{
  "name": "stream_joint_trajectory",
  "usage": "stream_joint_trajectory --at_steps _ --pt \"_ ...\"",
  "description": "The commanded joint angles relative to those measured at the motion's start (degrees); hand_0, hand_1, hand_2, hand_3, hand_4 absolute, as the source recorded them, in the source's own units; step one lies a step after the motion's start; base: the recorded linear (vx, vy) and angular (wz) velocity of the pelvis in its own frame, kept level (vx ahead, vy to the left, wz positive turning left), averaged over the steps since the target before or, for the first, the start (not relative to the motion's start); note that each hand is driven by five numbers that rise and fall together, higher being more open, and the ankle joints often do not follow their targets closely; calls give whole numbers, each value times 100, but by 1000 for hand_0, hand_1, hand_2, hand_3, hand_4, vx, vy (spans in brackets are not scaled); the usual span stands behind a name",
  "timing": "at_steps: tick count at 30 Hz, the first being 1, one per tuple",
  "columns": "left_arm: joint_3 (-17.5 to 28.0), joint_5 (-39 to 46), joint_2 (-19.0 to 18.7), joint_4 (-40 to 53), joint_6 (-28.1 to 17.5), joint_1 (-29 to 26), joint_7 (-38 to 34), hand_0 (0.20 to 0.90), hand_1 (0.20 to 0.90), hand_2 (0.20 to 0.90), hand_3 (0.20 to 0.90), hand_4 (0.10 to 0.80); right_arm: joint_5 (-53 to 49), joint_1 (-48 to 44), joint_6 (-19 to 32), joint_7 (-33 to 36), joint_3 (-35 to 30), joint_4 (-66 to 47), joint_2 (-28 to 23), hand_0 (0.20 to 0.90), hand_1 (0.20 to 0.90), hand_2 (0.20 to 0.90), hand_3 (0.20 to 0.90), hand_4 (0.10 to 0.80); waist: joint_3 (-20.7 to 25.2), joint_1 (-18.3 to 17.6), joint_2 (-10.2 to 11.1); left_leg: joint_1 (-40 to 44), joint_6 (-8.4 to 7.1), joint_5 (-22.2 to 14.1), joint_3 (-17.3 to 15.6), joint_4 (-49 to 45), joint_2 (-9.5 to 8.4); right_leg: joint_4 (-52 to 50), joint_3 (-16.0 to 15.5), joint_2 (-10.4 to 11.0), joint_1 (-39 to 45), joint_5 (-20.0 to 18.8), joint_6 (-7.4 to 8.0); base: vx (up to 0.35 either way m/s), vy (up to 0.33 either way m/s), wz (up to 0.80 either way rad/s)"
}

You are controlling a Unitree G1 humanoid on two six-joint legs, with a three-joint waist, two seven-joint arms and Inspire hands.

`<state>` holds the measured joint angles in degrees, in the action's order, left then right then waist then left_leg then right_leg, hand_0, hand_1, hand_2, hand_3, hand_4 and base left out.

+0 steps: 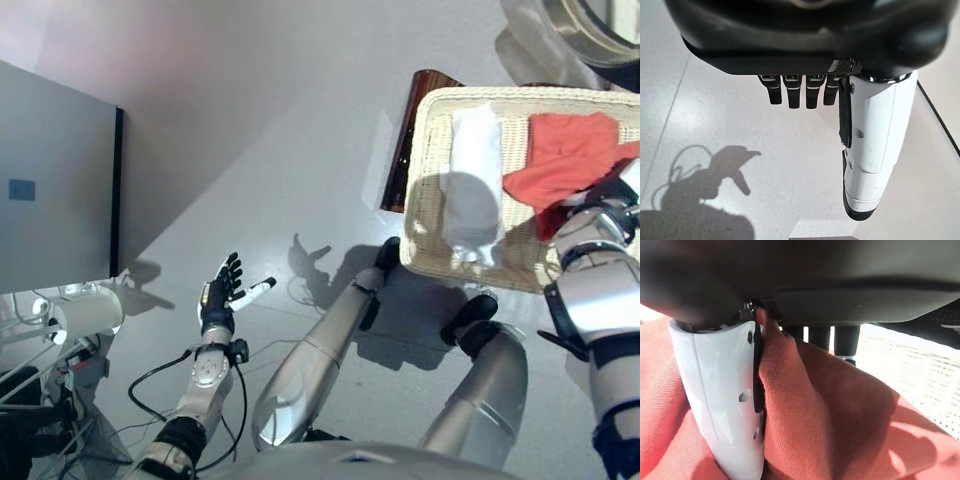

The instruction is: Pick up the clothes and place them into the washing machine

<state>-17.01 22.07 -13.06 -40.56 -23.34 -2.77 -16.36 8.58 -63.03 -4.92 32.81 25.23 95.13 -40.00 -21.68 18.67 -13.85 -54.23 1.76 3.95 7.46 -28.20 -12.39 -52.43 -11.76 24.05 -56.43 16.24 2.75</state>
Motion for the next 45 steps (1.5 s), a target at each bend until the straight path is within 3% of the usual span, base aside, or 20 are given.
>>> stream_joint_trajectory --at_steps 1,7,11,12,13,16,21,27,33,35,38,40,41,43,45 --pt "464 167 -187 -414 -464 -201 -261 900 900 900 900 800 -108 -241 379 -37 110 -457 369 200 200 200 200 300 -310 38 -387 -4 -190 -97 -452 252 -59 288 234 -99 491 -178 36 11 -47 -4" --pt "470 162 -216 -932 -440 -228 -231 900 900 900 900 800 -1152 -38 839 -5 -561 -693 515 200 200 200 200 300 -194 -91 -77 659 -230 -82 -458 557 154 810 122 -394 1208 -284 30 42 -54 -13" --pt "516 69 -203 -1046 -378 -162 -122 900 900 900 900 800 -3084 715 1544 -283 -1738 -987 637 200 200 200 200 300 -33 -177 184 1304 -256 -95 -429 835 295 1350 -3 -557 1949 -362 43 113 -67 -23" --pt "513 70 -206 -1044 -377 -160 -122 900 900 900 900 800 -3084 721 1546 -284 -1742 -989 637 200 200 200 200 300 -36 -175 179 1316 -257 -93 -424 840 298 1360 -10 -561 1966 -366 42 139 -74 -20" --pt "587 7 -229 -1046 -349 -107 -29 900 900 900 900 800 -3978 986 1805 -546 -2178 -1065 519 200 200 200 200 300 108 -192 293 1594 -271 -92 -386 1002 338 1574 -76 -615 2278 -369 45 130 -79 -19" --pt "667 -45 -240 -1175 -301 -16 133 900 900 900 900 800 -4867 1768 2151 -1031 -2668 -1356 898 200 200 200 200 300 297 -245 386 2179 -280 161 -327 1426 492 2239 -302 -791 2998 -660 34 103 -53 -6" --pt "912 95 -194 -1547 -349 266 411 900 900 900 900 800 -6042 2707 2632 -1551 -3412 -1876 1445 200 200 200 200 300 716 -457 567 2998 -323 244 -263 1981 652 3098 -444 -961 3929 -839 132 130 -27 -16" --pt "1236 99 -106 -2161 -376 600 627 900 900 900 900 800 -6054 3560 2670 -1897 -3568 -2139 2024 200 200 200 200 300 1273 -591 763 3778 -360 371 -280 2584 892 4065 -496 -1119 4732 -1227 313 126 -33 -9" --pt "1502 20 -21 -2555 -427 852 683 900 900 900 900 800 -5952 4295 2723 -2019 -3768 -2242 2485 200 200 200 200 300 1804 -703 1027 4325 -362 231 -395 2780 925 4735 -512 -1189 5398 -1493 478 150 -10 -9" --pt "1603 -9 20 -2519 -443 974 726 900 900 900 900 800 -5901 4450 2740 -2032 -3802 -2268 2557 200 200 200 200 300 1894 -734 1078 4467 -305 40 -415 2637 879 4692 -502 -1132 5554 -1472 493 177 57 1" --pt "1680 -138 43 -2373 -424 1200 798 900 900 900 900 800 -5905 4658 2712 -2089 -3932 -2271 2581 200 200 200 200 300 1885 -796 1124 4801 -99 -283 -470 2489 791 3969 -373 -934 5551 -1570 570 168 87 -11" --pt "1692 -244 19 -2284 -414 1255 781 900 900 900 900 800 -5952 4652 2711 -2109 -3989 -2190 2532 200 200 200 200 300 1801 -844 1099 4958 60 -359 -491 2435 696 3207 -189 -820 5373 -2040 657 65 137 -3" --pt "1675 -276 -15 -2211 -426 1284 783 900 900 900 900 800 -5993 4588 2745 -2112 -3974 -2196 2540 200 200 200 200 300 1749 -900 1042 4976 115 -312 -475 2414 736 2939 -67 -907 5224 -2219 635 17 115 12" --pt "1687 -312 -33 -2086 -414 1318 783 900 900 900 900 800 -5974 4577 2752 -2124 -3895 -2263 2587 200 200 200 200 300 1667 -955 989 5064 119 -309 -424 2412 800 2745 134 -1092 4901 -2040 553 31 44 4" --pt "1626 -322 0 -2020 -418 1344 802 900 900 900 900 800 -5962 4636 2761 -2137 -3819 -2309 2629 200 200 200 200 300 1736 -1062 1036 5184 67 -343 -327 2532 792 3384 274 -1407 4653 -1789 409 139 -63 -21"
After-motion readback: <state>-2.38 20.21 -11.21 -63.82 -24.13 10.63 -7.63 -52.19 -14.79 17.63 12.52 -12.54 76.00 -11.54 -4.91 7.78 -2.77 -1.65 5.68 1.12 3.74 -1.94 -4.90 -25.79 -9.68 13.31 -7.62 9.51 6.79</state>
